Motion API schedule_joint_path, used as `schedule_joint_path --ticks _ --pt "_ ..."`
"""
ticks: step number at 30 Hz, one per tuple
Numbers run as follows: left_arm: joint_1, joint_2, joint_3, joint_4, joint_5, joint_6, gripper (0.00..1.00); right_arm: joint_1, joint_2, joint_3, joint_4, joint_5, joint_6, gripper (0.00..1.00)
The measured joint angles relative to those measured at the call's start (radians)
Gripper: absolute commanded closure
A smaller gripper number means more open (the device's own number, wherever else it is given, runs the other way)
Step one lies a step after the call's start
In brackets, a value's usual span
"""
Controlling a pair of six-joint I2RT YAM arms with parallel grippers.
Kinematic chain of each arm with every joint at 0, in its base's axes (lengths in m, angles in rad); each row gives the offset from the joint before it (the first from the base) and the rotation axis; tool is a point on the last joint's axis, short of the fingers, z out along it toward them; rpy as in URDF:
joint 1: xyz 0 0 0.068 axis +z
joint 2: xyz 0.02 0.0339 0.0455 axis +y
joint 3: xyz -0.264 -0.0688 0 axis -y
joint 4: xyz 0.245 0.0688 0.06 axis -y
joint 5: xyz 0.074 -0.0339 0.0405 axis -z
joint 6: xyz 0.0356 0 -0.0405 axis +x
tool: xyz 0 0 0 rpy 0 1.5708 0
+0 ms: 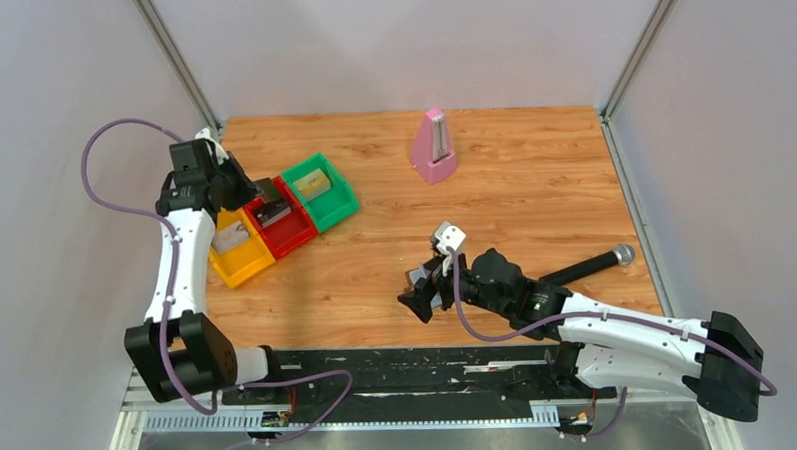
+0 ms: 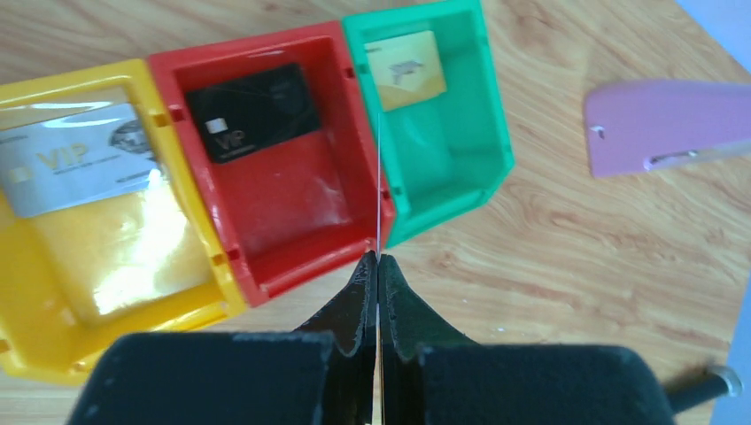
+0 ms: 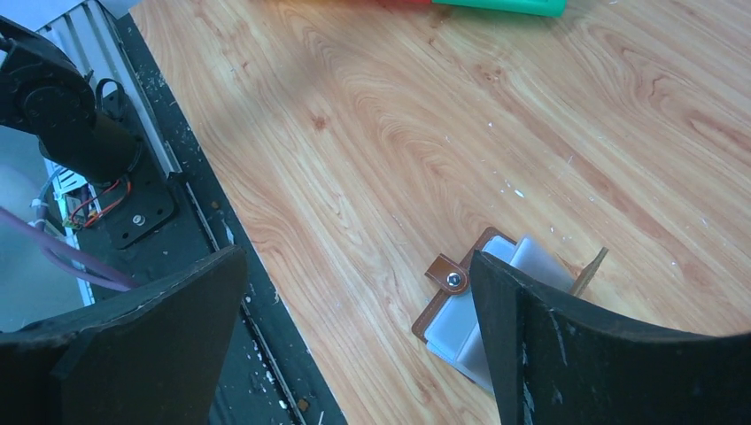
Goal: Take the credit cards out of the card holder
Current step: Place the credit card in the storage box.
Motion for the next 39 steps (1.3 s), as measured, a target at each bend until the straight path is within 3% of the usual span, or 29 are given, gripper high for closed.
schedule_joint_path --ticks 6,16,31,39 --pt "0.073 0.148 0.063 -0.013 0.003 0.016 1.0 0.0 -0.05 0.005 -0.031 -0.002 0.003 0.0" --pt "0.084 0.346 0.111 -0.004 0.033 0.014 1.0 0.0 -0.092 0.005 -0.051 0.021 -0.001 0.0" --pt "0.092 0.455 0.163 0.021 0.024 -0.012 0.98 0.0 -0.117 0.005 -0.077 0.044 -0.008 0.0" --pt "0.097 0.499 0.173 0.026 0.024 -0.015 0.91 0.0 -0.093 0.005 -0.079 0.054 -0.008 0.0"
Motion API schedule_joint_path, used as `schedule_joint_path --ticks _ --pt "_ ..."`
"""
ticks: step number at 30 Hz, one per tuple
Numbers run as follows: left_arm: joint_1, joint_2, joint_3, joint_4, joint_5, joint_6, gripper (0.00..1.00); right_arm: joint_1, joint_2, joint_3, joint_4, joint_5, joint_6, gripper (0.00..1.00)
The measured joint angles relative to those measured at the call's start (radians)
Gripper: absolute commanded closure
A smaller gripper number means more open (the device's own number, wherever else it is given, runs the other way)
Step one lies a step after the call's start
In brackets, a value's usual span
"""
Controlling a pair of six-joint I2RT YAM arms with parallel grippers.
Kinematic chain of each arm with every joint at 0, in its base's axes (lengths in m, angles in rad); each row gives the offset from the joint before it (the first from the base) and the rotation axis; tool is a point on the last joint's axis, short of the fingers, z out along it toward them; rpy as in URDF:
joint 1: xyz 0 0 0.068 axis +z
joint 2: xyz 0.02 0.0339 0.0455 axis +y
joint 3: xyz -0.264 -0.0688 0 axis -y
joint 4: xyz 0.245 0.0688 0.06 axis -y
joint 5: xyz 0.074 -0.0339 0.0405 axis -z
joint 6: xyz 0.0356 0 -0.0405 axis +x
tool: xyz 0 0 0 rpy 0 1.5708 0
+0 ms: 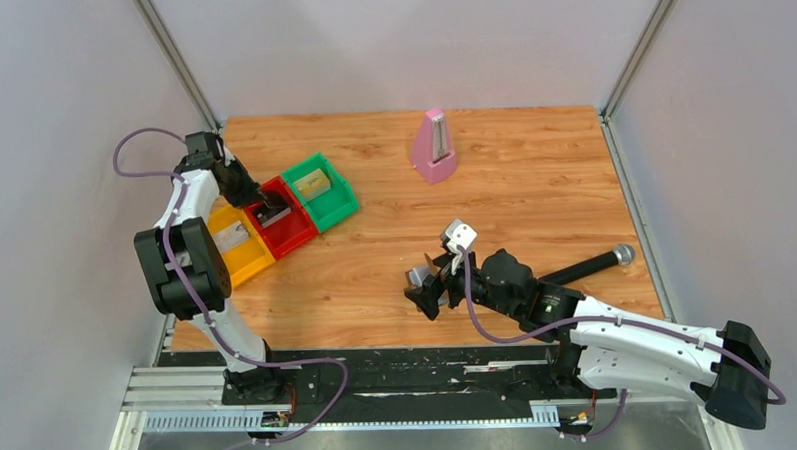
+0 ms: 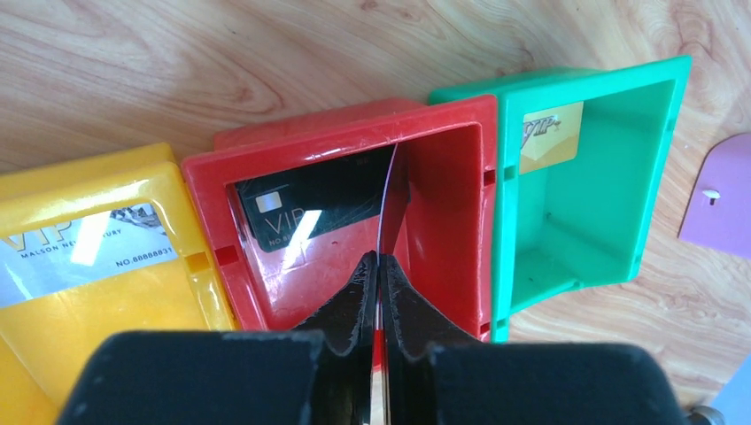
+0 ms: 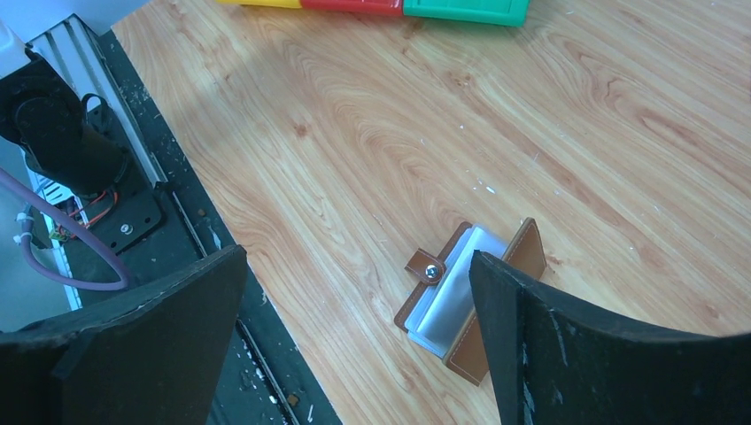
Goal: Take the credit cards out of the card holder
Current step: Place the credit card in the storage box.
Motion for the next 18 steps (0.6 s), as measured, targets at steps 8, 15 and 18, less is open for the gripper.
schedule_joint_path --ticks 8,15,18 --pt "0.0 0.012 0.023 0.0 -0.039 0.001 0.78 0.0 0.01 0.0 -0.003 0.0 0.001 0.0" --pt "0.0 0.015 0.032 -0.004 -0.066 0.004 0.72 0.0 0.01 0.0 -0.004 0.014 0.015 0.0" --pt "0.0 0.016 0.034 -0.008 -0.077 0.004 0.7 0.0 0.01 0.0 -0.004 0.035 0.032 0.0"
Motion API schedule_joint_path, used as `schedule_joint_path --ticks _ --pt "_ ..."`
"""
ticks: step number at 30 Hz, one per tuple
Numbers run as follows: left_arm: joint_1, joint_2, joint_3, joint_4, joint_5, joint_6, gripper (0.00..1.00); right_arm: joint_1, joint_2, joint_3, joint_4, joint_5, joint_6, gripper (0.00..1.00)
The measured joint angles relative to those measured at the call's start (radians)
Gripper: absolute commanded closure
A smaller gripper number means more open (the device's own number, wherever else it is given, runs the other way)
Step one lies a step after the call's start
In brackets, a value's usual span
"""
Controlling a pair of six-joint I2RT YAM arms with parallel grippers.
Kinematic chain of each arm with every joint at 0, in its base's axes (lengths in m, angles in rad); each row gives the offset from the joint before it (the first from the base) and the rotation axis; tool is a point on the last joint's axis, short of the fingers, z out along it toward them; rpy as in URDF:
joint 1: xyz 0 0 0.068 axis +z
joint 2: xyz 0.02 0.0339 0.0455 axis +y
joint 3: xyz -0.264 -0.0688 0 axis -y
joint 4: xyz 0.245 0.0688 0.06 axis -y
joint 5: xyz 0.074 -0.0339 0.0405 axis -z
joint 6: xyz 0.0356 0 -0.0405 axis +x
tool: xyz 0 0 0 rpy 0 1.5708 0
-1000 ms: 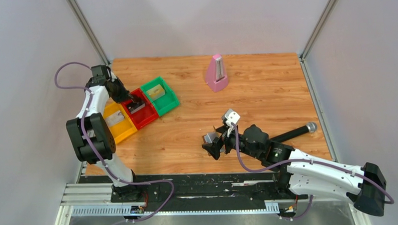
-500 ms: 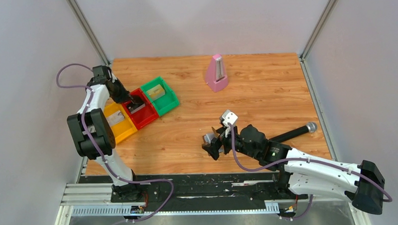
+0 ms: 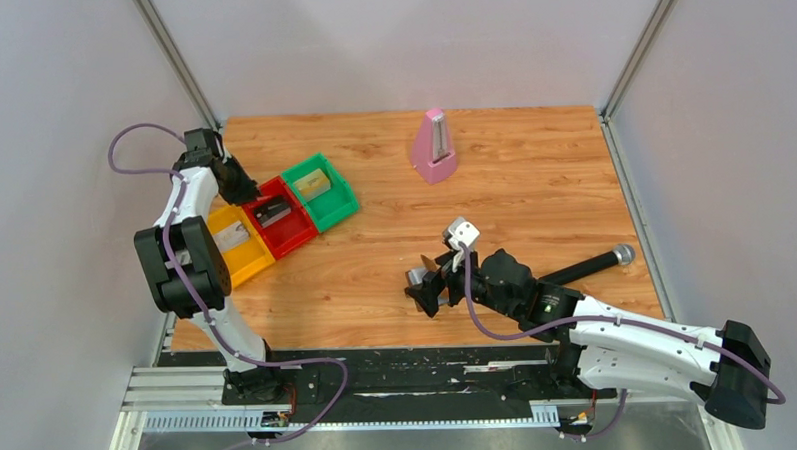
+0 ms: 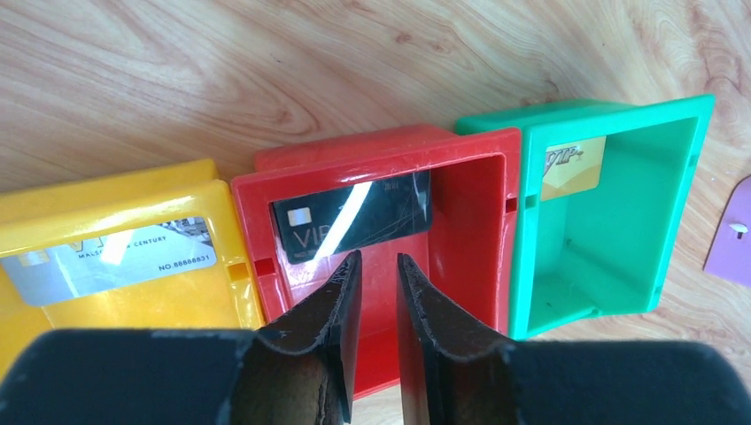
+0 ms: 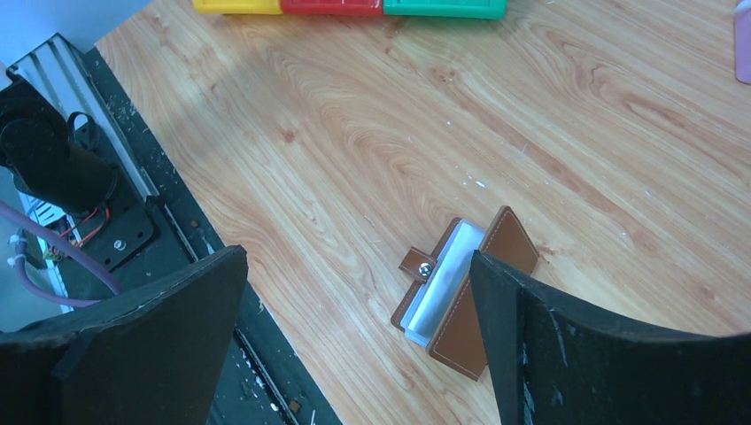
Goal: Take the credit cards out of the card holder
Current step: Place the credit card in the storage box, then remove the credit card from the card holder.
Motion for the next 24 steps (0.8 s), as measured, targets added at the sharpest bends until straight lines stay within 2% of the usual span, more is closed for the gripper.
schedule_joint_path --ticks 9,16,19,23,24 --pt "0.0 0.0 0.036 -0.016 -0.003 0.0 0.68 0.0 0.0 0.001 -0.023 0.102 0.062 0.01" --pt "0.0 -0.006 0.036 -0.023 0.069 0.001 0.66 0.0 0.05 0.024 -0.055 0.175 0.141 0.06" --pt "-0.004 -0.046 0.01 -0.027 0.111 0.004 0.65 0.0 0.102 0.054 -0.091 0.183 0.176 0.14" --pt "-0.036 -0.159 -0.048 -0.042 0.154 0.021 0.65 0.0 0.19 0.099 -0.125 0.168 0.214 0.39" --pt "-0.048 -0.187 -0.06 -0.048 0.164 0.027 0.64 0.0 0.212 0.108 -0.133 0.157 0.227 0.43"
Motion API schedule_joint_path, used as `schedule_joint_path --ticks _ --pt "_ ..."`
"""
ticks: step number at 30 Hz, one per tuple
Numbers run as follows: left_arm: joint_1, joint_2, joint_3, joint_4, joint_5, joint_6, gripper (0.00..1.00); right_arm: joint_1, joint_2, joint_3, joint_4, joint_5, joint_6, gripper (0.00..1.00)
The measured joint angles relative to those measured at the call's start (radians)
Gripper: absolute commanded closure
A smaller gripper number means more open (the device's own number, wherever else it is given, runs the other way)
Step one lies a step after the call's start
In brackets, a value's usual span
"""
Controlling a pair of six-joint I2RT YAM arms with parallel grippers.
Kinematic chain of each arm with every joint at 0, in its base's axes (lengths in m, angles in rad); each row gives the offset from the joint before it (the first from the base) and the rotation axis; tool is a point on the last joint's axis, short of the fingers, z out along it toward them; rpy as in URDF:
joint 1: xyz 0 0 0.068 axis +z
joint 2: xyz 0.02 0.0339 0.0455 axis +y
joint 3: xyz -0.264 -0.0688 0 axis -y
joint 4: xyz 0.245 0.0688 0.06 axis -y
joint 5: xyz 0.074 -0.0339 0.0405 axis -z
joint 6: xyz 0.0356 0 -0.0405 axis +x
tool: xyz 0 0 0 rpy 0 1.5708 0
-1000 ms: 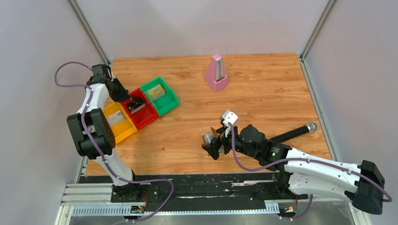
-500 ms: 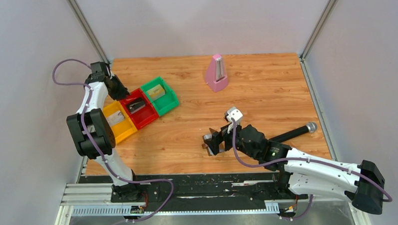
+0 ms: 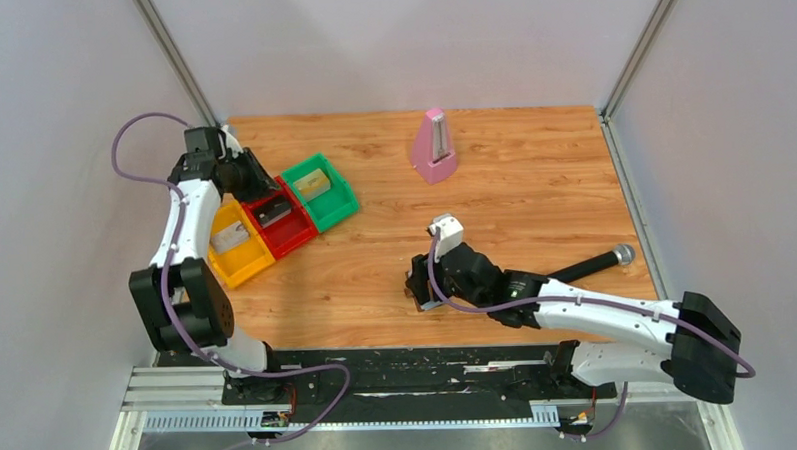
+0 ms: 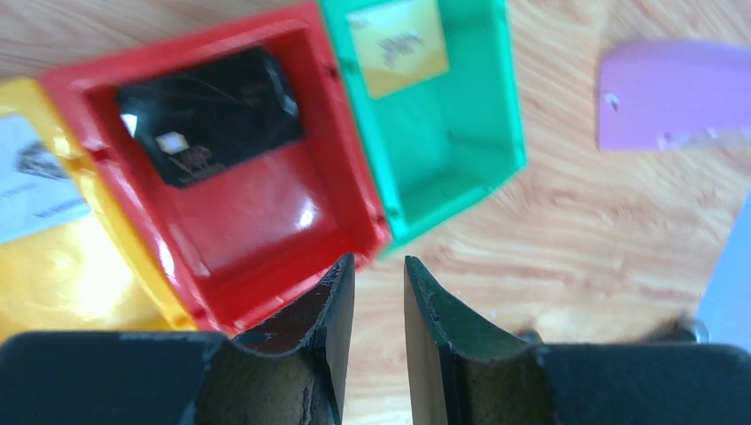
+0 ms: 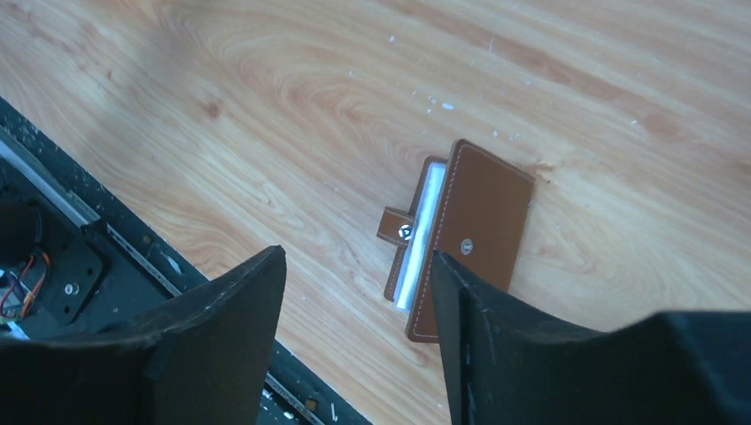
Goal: Take the credit cards out of the card holder
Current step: Remove the credit card from the card holder.
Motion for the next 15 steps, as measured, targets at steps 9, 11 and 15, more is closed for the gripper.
schedule_joint_path --ticks 9,11,15 --pt "-0.165 -0.302 -0.177 -0.043 0.094 0.045 0.6 0.0 0.203 0.061 -0.023 -0.087 0.082 0.47" --pt "-0.182 -0.356 -0.222 -0.048 0.109 0.045 0.6 0.0 0.251 0.076 -0.033 -0.076 0.091 0.47" --pt "-0.212 -0.419 -0.293 -0.055 0.137 0.043 0.59 -0.004 0.332 0.1 -0.05 -0.028 0.102 0.43"
